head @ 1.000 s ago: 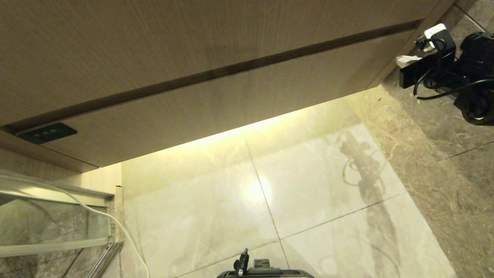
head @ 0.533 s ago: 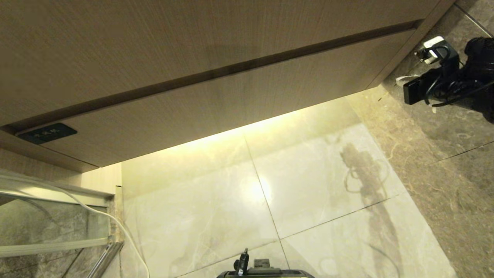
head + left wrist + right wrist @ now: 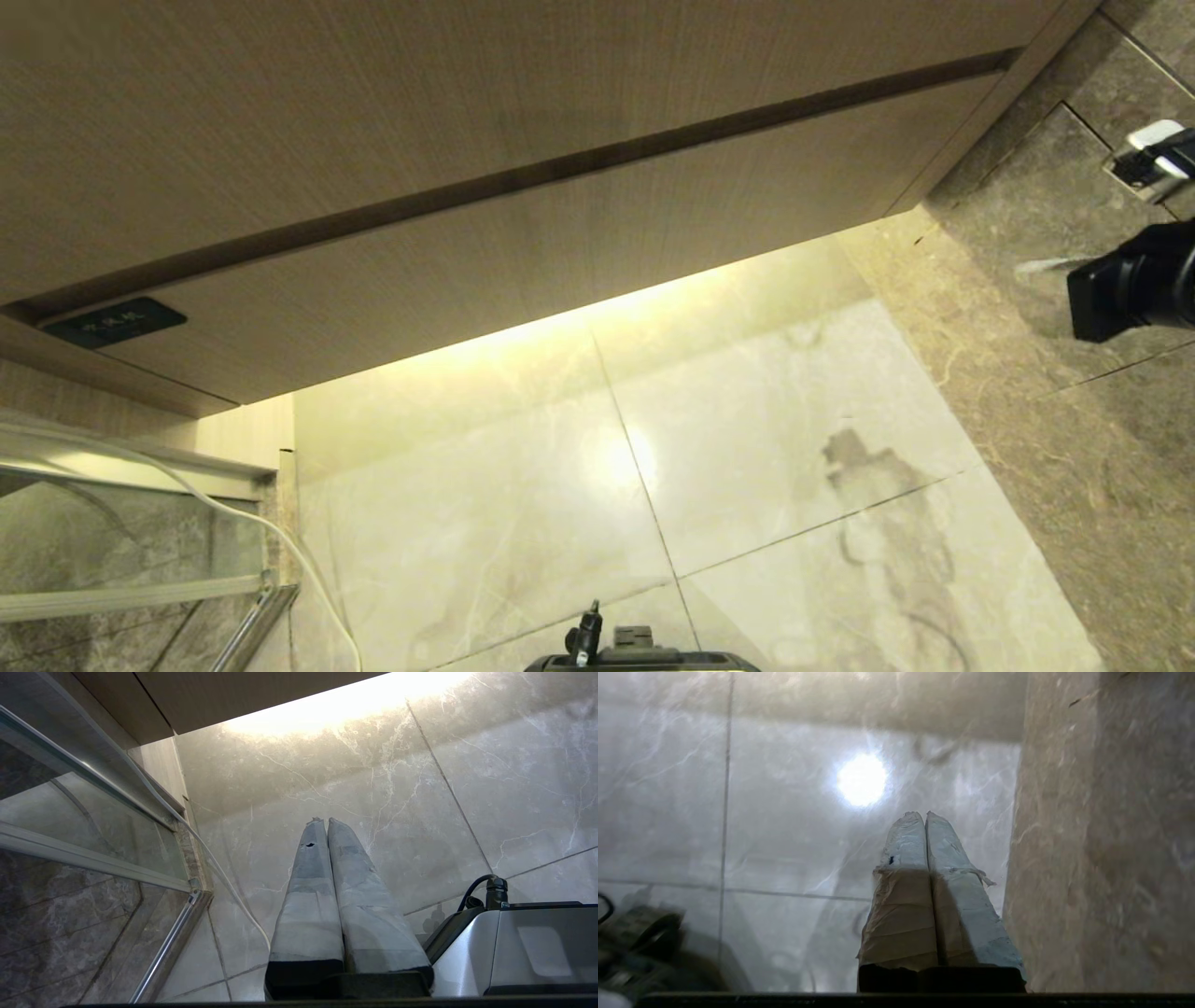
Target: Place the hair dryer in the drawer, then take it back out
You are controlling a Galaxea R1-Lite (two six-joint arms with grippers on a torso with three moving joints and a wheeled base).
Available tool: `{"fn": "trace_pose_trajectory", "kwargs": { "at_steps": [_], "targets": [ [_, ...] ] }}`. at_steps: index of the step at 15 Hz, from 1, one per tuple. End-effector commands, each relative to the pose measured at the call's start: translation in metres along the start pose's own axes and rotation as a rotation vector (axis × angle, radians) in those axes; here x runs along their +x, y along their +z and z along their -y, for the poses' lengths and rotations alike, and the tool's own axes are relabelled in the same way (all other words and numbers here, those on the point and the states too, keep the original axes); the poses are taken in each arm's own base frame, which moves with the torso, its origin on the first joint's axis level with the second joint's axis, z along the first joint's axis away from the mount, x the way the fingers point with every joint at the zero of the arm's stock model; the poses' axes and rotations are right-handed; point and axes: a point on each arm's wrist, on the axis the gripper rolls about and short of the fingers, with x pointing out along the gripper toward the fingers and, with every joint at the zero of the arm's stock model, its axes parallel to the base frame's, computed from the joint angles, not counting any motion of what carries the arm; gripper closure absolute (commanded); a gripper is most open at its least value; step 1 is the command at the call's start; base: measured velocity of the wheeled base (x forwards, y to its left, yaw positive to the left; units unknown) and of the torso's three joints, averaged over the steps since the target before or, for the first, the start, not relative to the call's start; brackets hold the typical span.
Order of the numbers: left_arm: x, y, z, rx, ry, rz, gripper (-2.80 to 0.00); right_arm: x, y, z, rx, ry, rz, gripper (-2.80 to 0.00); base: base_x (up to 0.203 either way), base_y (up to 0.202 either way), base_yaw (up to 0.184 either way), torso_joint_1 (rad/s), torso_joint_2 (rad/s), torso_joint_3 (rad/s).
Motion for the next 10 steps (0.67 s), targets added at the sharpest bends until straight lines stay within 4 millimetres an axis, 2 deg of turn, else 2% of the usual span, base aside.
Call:
{"fn": "trace_pose_trajectory", "kwargs": {
  "at_steps": [1,6,8,10],
  "targets": [
    [0.000,0.000,0.000,-0.001,0.001,0.000,0.00,-0.052,-0.001,-0.015,-0.018,-0.019,0.068,0.00,0.000,0.000,0.000,0.000,0.00,0.000],
    [0.000,0.000,0.000,0.000,0.001,0.000,0.00,-0.097,-0.018,-0.033,-0.032,-0.035,0.099,0.00,0.000,0.000,0.000,0.000,0.00,0.000],
    [0.000,0.000,0.000,-0.001,0.001,-0.001,0.00,-0.105,-0.023,-0.037,-0.034,-0.039,0.105,0.00,0.001,0.001,-0.072,0.002,0.00,0.000],
    [0.000,0.000,0.000,-0.001,0.001,-0.001,0.00,-0.108,-0.026,-0.039,-0.033,-0.041,0.103,0.00,0.009,0.007,-0.153,0.002,0.00,0.005]
  ]
}}
